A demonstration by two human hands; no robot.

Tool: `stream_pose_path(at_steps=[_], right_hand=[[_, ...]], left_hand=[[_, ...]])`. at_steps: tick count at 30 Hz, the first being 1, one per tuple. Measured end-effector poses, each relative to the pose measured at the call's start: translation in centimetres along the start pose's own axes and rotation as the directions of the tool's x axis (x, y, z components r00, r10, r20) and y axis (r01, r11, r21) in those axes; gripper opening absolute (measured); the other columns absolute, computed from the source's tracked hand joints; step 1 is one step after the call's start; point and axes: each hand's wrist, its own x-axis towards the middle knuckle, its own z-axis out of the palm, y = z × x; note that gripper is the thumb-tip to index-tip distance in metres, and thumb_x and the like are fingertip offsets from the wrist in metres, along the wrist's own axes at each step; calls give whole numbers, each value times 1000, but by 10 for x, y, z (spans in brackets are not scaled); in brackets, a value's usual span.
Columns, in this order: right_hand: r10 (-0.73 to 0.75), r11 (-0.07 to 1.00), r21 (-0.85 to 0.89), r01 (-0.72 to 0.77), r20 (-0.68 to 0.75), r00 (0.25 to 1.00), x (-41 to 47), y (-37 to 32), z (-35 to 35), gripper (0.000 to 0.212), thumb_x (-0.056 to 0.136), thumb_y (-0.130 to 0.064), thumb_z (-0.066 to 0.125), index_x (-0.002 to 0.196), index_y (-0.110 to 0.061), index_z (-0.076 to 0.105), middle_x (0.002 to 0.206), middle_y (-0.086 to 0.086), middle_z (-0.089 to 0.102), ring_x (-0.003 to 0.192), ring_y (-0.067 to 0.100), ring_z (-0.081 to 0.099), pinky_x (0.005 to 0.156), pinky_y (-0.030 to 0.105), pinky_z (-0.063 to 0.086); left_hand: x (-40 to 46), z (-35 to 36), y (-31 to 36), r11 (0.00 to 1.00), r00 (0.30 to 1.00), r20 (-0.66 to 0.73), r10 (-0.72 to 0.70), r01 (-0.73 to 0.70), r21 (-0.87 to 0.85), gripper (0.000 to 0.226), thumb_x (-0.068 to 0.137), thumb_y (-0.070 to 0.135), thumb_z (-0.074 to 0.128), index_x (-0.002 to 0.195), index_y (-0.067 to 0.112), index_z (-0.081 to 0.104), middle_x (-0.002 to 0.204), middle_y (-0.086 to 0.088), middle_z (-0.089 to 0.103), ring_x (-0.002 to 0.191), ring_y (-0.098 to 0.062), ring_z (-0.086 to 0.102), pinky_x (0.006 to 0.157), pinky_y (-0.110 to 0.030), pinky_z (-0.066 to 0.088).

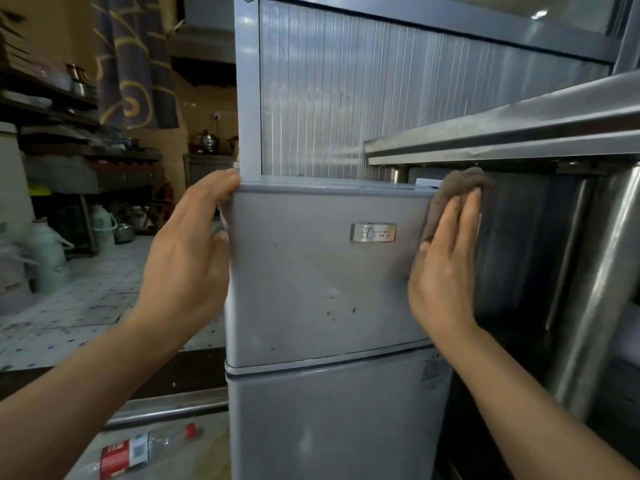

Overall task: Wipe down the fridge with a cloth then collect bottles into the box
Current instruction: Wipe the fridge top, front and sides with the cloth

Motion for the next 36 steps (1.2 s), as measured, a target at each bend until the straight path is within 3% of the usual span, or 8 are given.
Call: stream_pose_path(at_steps=[5,9,15,18,24,27,31,36], right_hand=[[-147,988,46,147,-19,989,-66,-19,24,73,88,-1,53,148,0,12,158,19,5,144,33,12,118,25,-3],[-252,964,101,248,33,967,-67,-7,23,62,93,-20,33,149,-10,9,158,7,2,144,32,12,115,43,8],[-127,950,270,157,-126,984,-23,-47,20,61,93,-10,31,150,-7,12,160,10,5,147,31,5,121,35,3],[-173,922,323,214,-151,973,-35,-52,25,55,93,-8,35,147,-5,21,156,10,10,145,32,14,120,42,14],[-108,929,313,196,-277,955,-29,-75,29,43,90,-8,42,132,-11,36,141,10,23,134,35,30,114,46,26],[-225,908,303,290,-231,946,-45,-110,38,47,89,-4,43,135,-7,36,144,10,20,136,40,27,116,46,23],[-402,859,276,432,-159,902,-50,-119,39,55,89,1,48,141,-4,31,148,11,17,142,39,16,119,46,18],[-658,712,225,665,-115,744,-15,-110,27,49,93,-3,50,141,-12,40,150,5,32,143,35,20,116,49,24]], left_hand=[[0,4,-4,999,999,-44,-21,20,-28,62,83,-16,45,136,15,44,136,13,38,125,9,28,103,-4,26],[1,1,-6,999,999,-24,-24,23,-44,61,83,-15,45,134,16,45,135,13,39,126,7,29,103,0,23],[4,2,-5,995,998,-31,-61,58,-86,57,83,-14,44,131,16,48,133,13,40,127,0,33,105,-8,24],[4,0,-4,992,997,-16,-72,69,-106,57,83,-14,43,131,17,48,134,13,41,126,0,35,105,-11,26],[13,-23,-9,982,984,161,-78,104,-158,58,87,-11,42,130,28,44,132,13,49,100,6,51,76,-1,38],[14,-27,-8,966,974,212,-82,130,-223,63,86,-13,42,134,28,35,135,21,46,87,8,53,71,-9,41],[12,-32,-11,961,958,281,-54,126,-246,72,86,-15,41,141,28,25,141,26,38,108,29,38,83,3,33],[11,-39,-16,973,966,242,-87,135,-186,70,88,-13,39,143,28,24,145,16,35,131,10,29,103,-1,24]])
